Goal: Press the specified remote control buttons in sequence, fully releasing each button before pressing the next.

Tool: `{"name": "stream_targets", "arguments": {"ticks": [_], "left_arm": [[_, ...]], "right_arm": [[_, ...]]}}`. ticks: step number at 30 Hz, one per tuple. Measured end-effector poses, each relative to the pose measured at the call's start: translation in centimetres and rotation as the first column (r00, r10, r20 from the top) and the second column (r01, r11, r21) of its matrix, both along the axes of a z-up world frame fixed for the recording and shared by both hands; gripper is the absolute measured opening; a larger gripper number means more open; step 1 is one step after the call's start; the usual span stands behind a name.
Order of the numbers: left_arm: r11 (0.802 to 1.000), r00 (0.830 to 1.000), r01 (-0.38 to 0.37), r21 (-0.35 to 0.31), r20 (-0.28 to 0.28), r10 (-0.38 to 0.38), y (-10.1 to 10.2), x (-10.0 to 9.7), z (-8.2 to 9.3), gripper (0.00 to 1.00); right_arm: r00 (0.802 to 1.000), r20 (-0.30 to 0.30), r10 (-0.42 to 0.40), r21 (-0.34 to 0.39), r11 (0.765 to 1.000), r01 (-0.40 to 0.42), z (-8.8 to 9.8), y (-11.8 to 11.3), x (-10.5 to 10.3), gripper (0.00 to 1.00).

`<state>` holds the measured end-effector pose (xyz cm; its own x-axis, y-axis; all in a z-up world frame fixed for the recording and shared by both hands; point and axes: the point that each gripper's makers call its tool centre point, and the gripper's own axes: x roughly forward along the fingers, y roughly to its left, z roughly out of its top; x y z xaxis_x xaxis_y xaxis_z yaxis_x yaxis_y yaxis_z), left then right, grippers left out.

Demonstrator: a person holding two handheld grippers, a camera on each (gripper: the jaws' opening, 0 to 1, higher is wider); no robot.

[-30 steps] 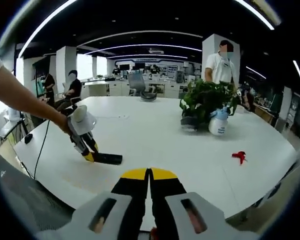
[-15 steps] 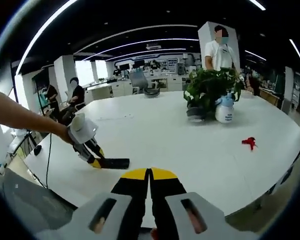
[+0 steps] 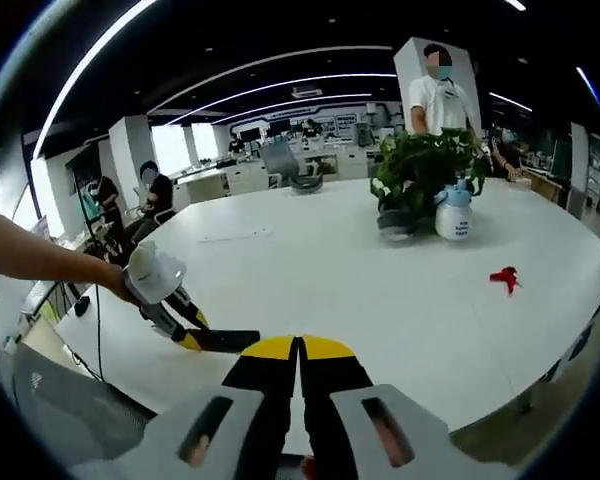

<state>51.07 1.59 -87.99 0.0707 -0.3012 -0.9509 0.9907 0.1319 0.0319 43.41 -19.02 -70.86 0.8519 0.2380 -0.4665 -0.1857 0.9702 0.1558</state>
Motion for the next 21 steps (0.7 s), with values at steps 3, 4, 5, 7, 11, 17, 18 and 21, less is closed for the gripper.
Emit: {"name": "stream_targets", "arguments": {"ticks": [3, 4, 5, 7, 11, 17, 18, 21], "left_arm": [[1.0, 1.0, 0.008, -0.002, 0.001, -0.008, 0.0, -0.6, 0.0, 0.23], [1.0, 1.0, 0.012, -0.002, 0.001, -0.012, 0.0, -0.9, 0.0, 0.23], [1.0, 1.0, 0.014, -0.002, 0.001, -0.014, 0.0, -1.1, 0.0, 0.23], [1.0, 1.0, 0.019, -0.002, 0.001, -0.019, 0.0, -1.6, 0.0, 0.23], [1.0, 1.0, 0.01, -0.012, 0.002, -0.01, 0.0, -2.3, 0.0, 0.23], [1.0, 1.0, 0.005, -0.026, 0.003, -0.005, 0.0, -3.6, 0.1, 0.23], [1.0, 1.0, 0.004, -0.029, 0.002, -0.003, 0.0, -3.9, 0.1, 0.23], [0.999, 1.0, 0.002, -0.034, 0.002, -0.002, 0.0, -4.3, 0.1, 0.23]], "right_arm": [[1.0, -0.001, 0.001, 0.001, 1.0, -0.001, 0.0, 0.0, 0.0, 0.0], [1.0, -0.005, 0.002, 0.0, 1.0, -0.002, -0.1, 0.0, -0.1, 0.0], [1.0, -0.005, 0.003, 0.0, 1.0, -0.003, -0.1, 0.0, 0.0, 0.0], [1.0, -0.007, 0.005, -0.004, 1.0, -0.005, -0.1, 0.1, -0.1, 0.0], [1.0, -0.011, 0.017, -0.007, 1.0, -0.017, -0.2, 0.3, -0.1, 0.0], [0.999, -0.017, 0.03, -0.014, 0.999, -0.03, -0.3, 0.5, -0.2, 0.0], [0.999, -0.018, 0.032, -0.015, 0.999, -0.032, -0.3, 0.6, -0.2, 0.0], [0.999, -0.018, 0.032, -0.016, 0.999, -0.032, -0.3, 0.6, -0.2, 0.0]]}}
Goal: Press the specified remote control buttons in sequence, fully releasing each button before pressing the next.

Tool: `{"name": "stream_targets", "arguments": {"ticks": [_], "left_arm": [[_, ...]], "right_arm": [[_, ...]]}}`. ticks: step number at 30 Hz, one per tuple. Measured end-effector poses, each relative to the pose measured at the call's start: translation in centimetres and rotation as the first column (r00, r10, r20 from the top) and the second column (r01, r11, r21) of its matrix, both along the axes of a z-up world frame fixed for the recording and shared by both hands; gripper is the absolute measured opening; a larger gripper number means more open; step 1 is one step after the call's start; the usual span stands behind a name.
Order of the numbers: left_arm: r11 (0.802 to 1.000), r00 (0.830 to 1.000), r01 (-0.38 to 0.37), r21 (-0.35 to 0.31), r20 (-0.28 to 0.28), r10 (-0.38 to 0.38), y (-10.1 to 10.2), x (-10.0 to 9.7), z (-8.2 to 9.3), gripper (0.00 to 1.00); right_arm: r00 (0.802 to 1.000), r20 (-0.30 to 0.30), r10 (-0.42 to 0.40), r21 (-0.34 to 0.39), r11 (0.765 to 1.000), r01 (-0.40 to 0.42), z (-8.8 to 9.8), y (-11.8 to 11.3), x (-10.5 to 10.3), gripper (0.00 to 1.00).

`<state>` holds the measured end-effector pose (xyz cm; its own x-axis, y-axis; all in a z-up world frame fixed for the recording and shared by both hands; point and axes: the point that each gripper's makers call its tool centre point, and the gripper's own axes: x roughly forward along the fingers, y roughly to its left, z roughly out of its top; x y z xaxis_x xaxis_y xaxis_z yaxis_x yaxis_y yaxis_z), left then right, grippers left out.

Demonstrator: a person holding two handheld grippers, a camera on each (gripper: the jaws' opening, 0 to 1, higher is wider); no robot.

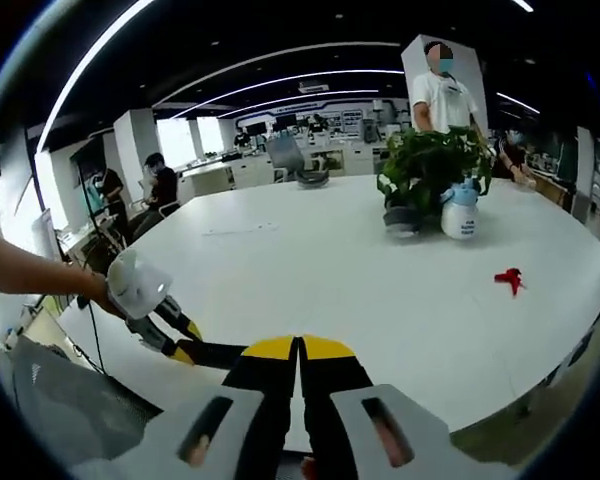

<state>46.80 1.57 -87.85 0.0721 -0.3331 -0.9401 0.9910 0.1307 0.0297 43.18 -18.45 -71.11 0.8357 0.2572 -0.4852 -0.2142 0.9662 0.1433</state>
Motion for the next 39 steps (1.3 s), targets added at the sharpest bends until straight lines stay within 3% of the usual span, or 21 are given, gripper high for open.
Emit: {"name": "stream_targets", "arguments": {"ticks": [22, 39], "left_arm": [[1.0, 1.0, -0.004, -0.009, -0.001, 0.004, -0.2, -2.8, 0.0, 0.23], [0.998, 1.0, -0.008, -0.055, 0.002, 0.008, -0.6, -5.8, 0.0, 0.23]], "right_arm": [[1.0, -0.009, 0.027, -0.007, 1.0, -0.027, -0.2, 0.4, -0.1, 0.0], [0.997, -0.047, 0.055, -0.014, 0.998, -0.056, -0.8, 0.9, -0.3, 0.0]]}}
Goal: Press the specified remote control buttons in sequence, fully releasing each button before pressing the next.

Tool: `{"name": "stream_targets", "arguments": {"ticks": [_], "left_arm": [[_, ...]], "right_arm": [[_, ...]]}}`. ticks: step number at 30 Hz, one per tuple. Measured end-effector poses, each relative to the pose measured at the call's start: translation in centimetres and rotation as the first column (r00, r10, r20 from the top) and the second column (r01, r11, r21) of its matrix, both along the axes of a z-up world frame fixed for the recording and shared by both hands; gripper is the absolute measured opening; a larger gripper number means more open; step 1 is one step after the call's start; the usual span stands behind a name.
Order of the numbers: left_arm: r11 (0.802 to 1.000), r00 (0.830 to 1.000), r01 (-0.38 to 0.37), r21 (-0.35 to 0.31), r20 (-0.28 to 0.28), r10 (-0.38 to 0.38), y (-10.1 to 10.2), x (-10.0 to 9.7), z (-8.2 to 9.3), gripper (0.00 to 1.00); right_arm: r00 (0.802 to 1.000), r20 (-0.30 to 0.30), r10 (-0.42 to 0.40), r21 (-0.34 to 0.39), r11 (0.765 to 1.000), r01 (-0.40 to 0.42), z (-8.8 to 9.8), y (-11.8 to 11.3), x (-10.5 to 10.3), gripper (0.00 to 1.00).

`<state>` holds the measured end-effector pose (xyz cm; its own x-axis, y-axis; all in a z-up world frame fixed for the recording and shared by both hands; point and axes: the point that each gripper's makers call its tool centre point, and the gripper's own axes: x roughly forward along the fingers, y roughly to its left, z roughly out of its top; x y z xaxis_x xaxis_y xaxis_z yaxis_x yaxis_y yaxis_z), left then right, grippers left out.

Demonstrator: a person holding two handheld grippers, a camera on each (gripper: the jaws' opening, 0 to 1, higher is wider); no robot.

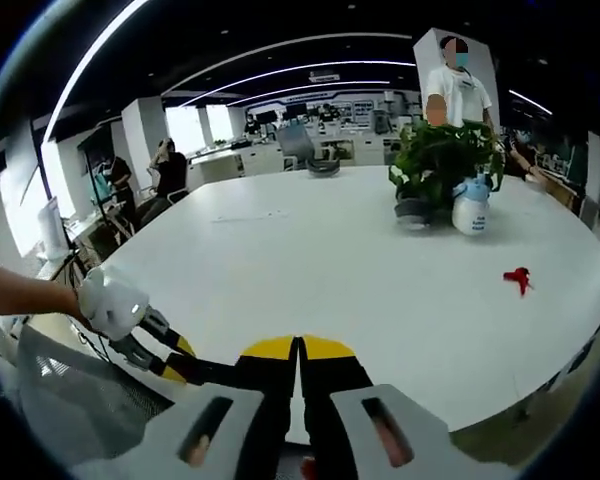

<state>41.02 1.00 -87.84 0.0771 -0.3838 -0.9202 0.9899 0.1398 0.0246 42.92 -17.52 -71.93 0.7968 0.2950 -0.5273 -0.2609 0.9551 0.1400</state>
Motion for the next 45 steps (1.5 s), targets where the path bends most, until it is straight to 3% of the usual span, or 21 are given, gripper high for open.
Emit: {"name": "stream_targets", "arguments": {"ticks": [7, 12, 18, 27, 37, 41, 45], "left_arm": [[1.0, 1.0, -0.007, -0.02, 0.003, 0.007, -0.1, -0.6, 0.1, 0.23], [1.0, 1.0, -0.002, -0.026, 0.003, 0.002, -0.1, -1.2, 0.1, 0.23], [0.998, 1.0, -0.013, -0.056, 0.005, 0.013, -0.1, -1.4, 0.1, 0.24], [0.992, 0.999, -0.039, -0.121, 0.002, 0.04, -0.1, -1.5, 0.2, 0.24], [0.981, 0.999, -0.032, -0.191, 0.007, 0.034, -0.2, -1.5, 0.2, 0.24], [0.973, 0.999, -0.041, -0.229, 0.014, 0.046, -0.2, -1.6, 0.3, 0.24], [0.969, 0.998, -0.05, -0.243, 0.013, 0.054, -0.2, -1.6, 0.3, 0.24]], "right_arm": [[1.0, 0.004, 0.028, -0.016, 0.999, -0.028, 0.3, 0.6, 0.0, 0.0], [0.995, 0.011, 0.104, -0.026, 0.994, -0.103, 1.1, 2.2, 0.4, 0.0], [0.983, 0.035, 0.181, 0.129, 0.974, -0.184, 4.1, 5.8, 3.2, 0.0], [0.975, 0.049, 0.216, 0.114, 0.969, -0.22, 4.2, 8.3, 6.4, 0.0], [0.975, -0.023, 0.221, 0.053, 0.974, -0.219, -1.0, 8.2, 8.3, 0.0], [0.968, -0.059, 0.242, -0.027, 0.969, -0.244, -3.1, 8.0, 7.5, 0.0], [0.965, -0.095, 0.246, -0.015, 0.969, -0.248, -4.9, 7.8, 6.0, 0.0]]}}
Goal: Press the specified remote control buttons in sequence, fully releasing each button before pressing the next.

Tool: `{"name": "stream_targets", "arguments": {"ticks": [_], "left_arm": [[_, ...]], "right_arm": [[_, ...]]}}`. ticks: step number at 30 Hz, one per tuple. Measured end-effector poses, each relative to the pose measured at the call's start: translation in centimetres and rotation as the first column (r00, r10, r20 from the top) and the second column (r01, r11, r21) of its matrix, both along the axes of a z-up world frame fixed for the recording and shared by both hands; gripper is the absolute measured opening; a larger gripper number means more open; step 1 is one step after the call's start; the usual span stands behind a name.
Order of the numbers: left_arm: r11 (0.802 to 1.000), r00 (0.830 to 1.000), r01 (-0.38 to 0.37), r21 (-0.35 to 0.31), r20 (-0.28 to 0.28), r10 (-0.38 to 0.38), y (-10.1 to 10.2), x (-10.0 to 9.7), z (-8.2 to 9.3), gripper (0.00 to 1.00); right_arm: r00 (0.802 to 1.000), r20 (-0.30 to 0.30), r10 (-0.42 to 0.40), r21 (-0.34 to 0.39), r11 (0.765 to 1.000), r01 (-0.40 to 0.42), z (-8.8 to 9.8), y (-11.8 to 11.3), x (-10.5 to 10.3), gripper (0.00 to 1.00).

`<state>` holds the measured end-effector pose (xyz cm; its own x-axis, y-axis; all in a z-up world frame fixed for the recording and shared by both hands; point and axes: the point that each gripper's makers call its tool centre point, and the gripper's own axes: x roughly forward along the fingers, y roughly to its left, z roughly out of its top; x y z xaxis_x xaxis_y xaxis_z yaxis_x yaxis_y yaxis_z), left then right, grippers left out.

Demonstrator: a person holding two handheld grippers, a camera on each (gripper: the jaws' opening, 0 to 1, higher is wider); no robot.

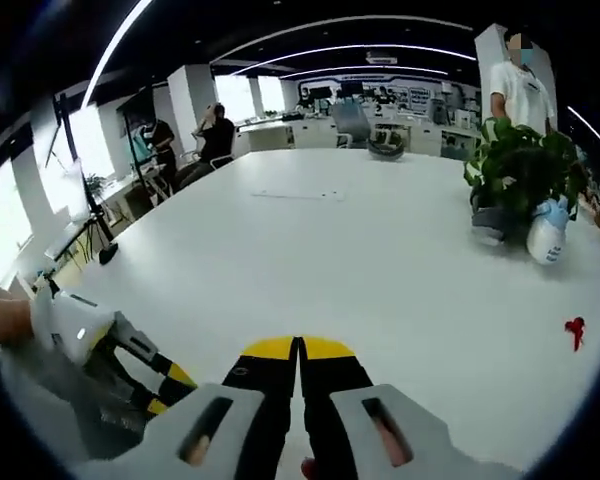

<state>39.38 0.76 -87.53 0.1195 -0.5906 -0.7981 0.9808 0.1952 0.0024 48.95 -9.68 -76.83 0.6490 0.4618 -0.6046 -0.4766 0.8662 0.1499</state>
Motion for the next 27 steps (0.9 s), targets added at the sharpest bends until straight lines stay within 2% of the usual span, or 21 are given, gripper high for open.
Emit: {"name": "stream_targets", "arguments": {"ticks": [1, 2, 4, 6, 8, 11, 16, 20, 22, 24, 26, 27], "left_arm": [[1.0, 1.0, 0.001, 0.003, 0.002, -0.001, -0.1, 0.0, 0.0, 0.24], [1.0, 1.0, 0.001, 0.003, 0.003, -0.001, -0.1, 0.0, 0.0, 0.24], [1.0, 1.0, 0.002, 0.005, 0.0, -0.002, -0.1, 0.0, 0.0, 0.24], [1.0, 1.0, 0.001, 0.003, -0.003, -0.001, -0.1, 0.0, 0.0, 0.24], [1.0, 1.0, 0.002, 0.003, -0.005, -0.002, -0.1, 0.0, 0.0, 0.25], [1.0, 1.0, 0.008, 0.004, -0.009, -0.008, -0.1, 0.0, 0.0, 0.25], [1.0, 1.0, 0.016, 0.007, -0.015, -0.016, -0.1, 0.0, -0.1, 0.25], [1.0, 1.0, 0.018, 0.008, -0.016, -0.018, -0.1, 0.0, -0.1, 0.25], [1.0, 1.0, 0.017, 0.006, -0.016, -0.017, -0.1, 0.1, -0.1, 0.25], [1.0, 1.0, 0.021, 0.009, -0.017, -0.021, -0.1, 0.0, -0.1, 0.25], [1.0, 1.0, 0.023, 0.012, -0.017, -0.023, -0.1, 0.0, -0.1, 0.25], [1.0, 1.0, 0.024, 0.013, -0.018, -0.024, -0.1, 0.0, -0.1, 0.25]], "right_arm": [[1.0, -0.006, -0.001, 0.004, 1.0, 0.001, -0.2, 0.0, -0.2, 0.0], [0.999, -0.046, 0.009, 0.005, 1.0, -0.009, -0.2, 0.2, -0.4, 0.0], [1.0, 0.015, 0.013, 0.017, 1.0, -0.014, 0.8, 0.5, 0.1, 0.0], [0.999, -0.048, 0.02, 0.007, 1.0, -0.02, -0.1, 0.5, -0.6, 0.0], [0.998, -0.058, 0.027, 0.003, 1.0, -0.027, -0.6, 0.6, -0.6, 0.0], [0.993, -0.105, 0.046, -0.024, 0.999, -0.049, -1.8, 0.7, -1.2, 0.0], [0.962, -0.25, 0.109, -0.135, 0.98, -0.146, -5.3, 0.9, -2.9, 0.0], [0.932, -0.325, 0.158, -0.141, 0.967, -0.213, -6.9, 1.7, -4.0, 0.0], [0.926, -0.34, 0.165, -0.138, 0.965, -0.223, -7.1, 1.9, -4.3, 0.0], [0.906, -0.383, 0.179, -0.129, 0.961, -0.244, -7.5, 2.1, -5.1, 0.0], [0.901, -0.393, 0.183, -0.126, 0.96, -0.25, -7.5, 2.2, -5.4, 0.0], [0.892, -0.411, 0.186, -0.115, 0.961, -0.253, -7.6, 2.3, -5.7, 0.0]]}}
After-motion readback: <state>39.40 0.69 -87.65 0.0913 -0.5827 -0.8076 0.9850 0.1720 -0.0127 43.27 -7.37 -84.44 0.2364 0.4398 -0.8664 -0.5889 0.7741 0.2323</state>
